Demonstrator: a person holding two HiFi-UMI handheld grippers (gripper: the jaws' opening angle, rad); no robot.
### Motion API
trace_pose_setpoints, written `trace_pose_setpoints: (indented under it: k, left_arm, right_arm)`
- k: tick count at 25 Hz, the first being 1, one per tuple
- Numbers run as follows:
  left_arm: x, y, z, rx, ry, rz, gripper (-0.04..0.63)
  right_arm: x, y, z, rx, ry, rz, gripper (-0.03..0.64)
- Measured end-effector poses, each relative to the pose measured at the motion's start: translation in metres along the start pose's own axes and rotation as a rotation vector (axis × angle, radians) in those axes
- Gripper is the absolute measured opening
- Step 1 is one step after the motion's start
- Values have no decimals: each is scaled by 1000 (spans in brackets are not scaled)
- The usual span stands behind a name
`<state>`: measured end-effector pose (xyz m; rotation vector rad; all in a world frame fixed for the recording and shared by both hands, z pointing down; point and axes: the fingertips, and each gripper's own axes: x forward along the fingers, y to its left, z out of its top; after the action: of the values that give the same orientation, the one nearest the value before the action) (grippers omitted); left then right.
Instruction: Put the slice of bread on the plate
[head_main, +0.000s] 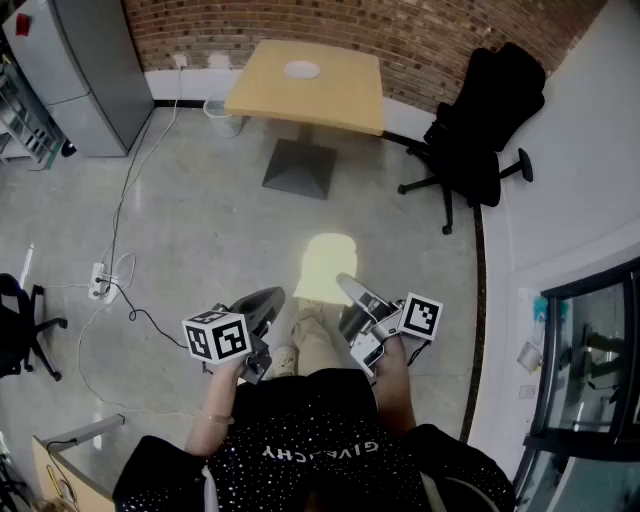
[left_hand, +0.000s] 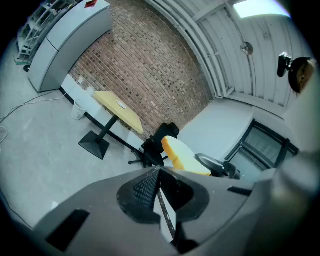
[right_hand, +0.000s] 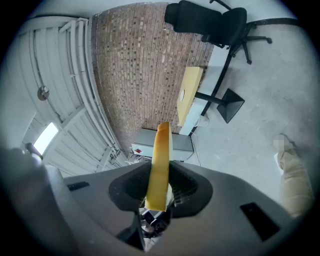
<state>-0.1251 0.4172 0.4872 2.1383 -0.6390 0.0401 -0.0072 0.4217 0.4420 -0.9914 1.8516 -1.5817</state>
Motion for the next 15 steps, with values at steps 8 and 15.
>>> trace_pose_setpoints:
  k: [8, 15]
  left_arm:
    - [64, 28, 38, -27, 12, 10, 11]
    - [146, 45, 123, 1, -33, 20, 11]
  right_arm:
    - [32, -25, 78, 42, -15, -13, 100]
    - [89, -25, 182, 17, 29, 3, 100]
